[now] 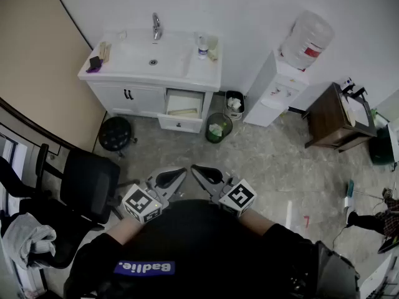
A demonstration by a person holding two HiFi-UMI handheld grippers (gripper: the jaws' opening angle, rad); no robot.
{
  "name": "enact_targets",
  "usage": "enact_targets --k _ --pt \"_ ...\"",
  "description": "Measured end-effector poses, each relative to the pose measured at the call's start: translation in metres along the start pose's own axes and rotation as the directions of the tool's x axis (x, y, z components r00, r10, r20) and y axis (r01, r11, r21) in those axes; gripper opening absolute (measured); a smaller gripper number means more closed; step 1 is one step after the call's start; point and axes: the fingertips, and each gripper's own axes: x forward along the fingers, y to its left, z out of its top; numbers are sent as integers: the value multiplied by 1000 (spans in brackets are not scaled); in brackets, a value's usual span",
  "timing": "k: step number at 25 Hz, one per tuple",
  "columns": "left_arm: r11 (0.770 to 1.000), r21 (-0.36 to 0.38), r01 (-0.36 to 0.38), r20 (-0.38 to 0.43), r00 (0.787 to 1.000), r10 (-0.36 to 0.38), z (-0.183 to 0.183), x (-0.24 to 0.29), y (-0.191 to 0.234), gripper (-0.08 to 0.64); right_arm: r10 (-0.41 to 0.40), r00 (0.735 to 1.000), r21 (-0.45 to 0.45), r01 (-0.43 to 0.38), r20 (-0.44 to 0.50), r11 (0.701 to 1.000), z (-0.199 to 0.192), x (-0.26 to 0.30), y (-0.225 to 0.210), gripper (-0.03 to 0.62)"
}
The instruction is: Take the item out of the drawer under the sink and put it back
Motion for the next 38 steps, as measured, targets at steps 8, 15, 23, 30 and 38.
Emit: enact_targets --k 8,15,23,30,38 --pt "1000 -1 9 0 1000 -9 -1 1 -2 6 3 1000 -6 -3 -2 1000 -1 -1 -1 -8" --pt "1000 -6 9 -3 1000 -9 -3 0 -2 6 17 1000 3 -17 4 1000 -2 1 2 -6" --pt "1000 -16 -9 -8 1000 9 -5 2 0 6 26 1000 17 -25 -15 1000 -8 2 -1 -6" --pt "999 -20 -44 -5 999 43 -2 15 10 6 52 999 16 -52 -14 999 -4 2 -17 -6" --pt "993 -17 -116 17 993 117 8 52 12 6 89 996 25 -89 2 996 3 -25 -51 -6"
